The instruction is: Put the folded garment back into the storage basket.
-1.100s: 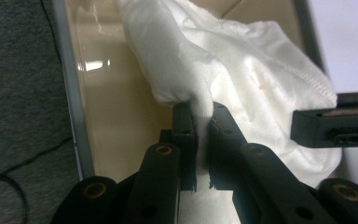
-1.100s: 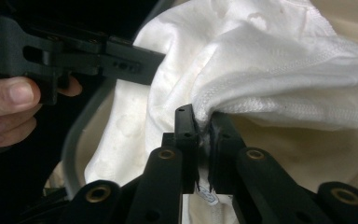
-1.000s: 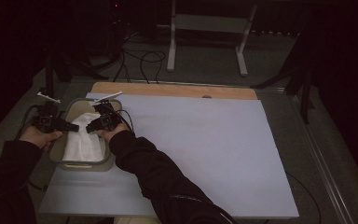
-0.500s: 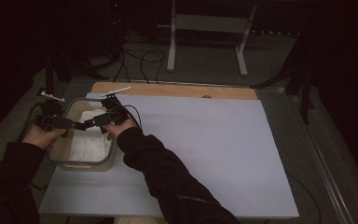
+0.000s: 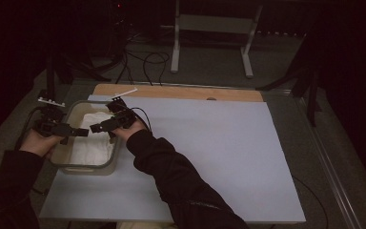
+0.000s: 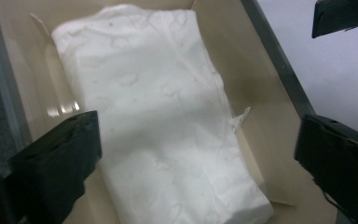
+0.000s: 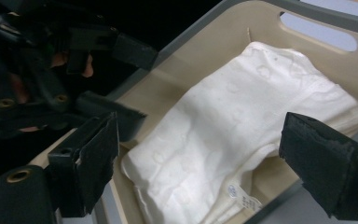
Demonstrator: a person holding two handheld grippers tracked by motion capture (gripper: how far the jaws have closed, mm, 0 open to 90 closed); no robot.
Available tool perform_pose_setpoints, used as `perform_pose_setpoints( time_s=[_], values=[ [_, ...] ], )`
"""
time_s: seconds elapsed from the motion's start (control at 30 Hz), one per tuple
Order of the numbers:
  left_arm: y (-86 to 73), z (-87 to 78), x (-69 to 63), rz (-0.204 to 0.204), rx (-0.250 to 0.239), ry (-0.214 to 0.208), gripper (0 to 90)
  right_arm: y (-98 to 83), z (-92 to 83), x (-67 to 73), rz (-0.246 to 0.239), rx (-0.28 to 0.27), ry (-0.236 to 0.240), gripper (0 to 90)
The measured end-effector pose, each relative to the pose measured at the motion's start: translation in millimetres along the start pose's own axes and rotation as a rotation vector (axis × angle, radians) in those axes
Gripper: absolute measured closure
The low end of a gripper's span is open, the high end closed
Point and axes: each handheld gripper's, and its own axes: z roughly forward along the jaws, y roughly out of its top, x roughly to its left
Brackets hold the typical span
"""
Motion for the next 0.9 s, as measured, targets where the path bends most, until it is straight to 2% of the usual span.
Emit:
perform_pose_setpoints(
  time_s=[0.1,0.37,0.5,0.6,0.77,0.9],
  values=[
    [-1.5,-1.5,-4.4,0.024,-0.009,0.005,0.2,-0.8,-1.6,-1.9,-0.021,0.0,-0.001,11.1],
    [-3.2,-6.1,-13.7,0.069,-0.052,-0.039,0.0,-2.8,-6.0,-2.6,-0.081,0.017,0.007,9.8],
    [-4.3,-5.7,-19.4,0.102,-0.059,-0.033,0.0,-4.3,-8.7,-3.3,-0.12,0.025,0.009,9.8],
    [-4.7,-5.7,-23.5,0.112,-0.068,-0.03,0.0,-6.0,-11.3,-4.5,-0.139,0.027,0.009,9.8],
    [-5.3,-8.9,-30.4,0.141,-0.116,-0.032,0.0,-9.1,-18.4,-8.1,-0.148,0.019,0.006,9.8],
    [-7.2,-10.3,-38.7,0.164,-0.138,-0.04,0.0,-13.4,-25.2,-11.0,-0.176,0.012,-0.001,9.8]
  ],
)
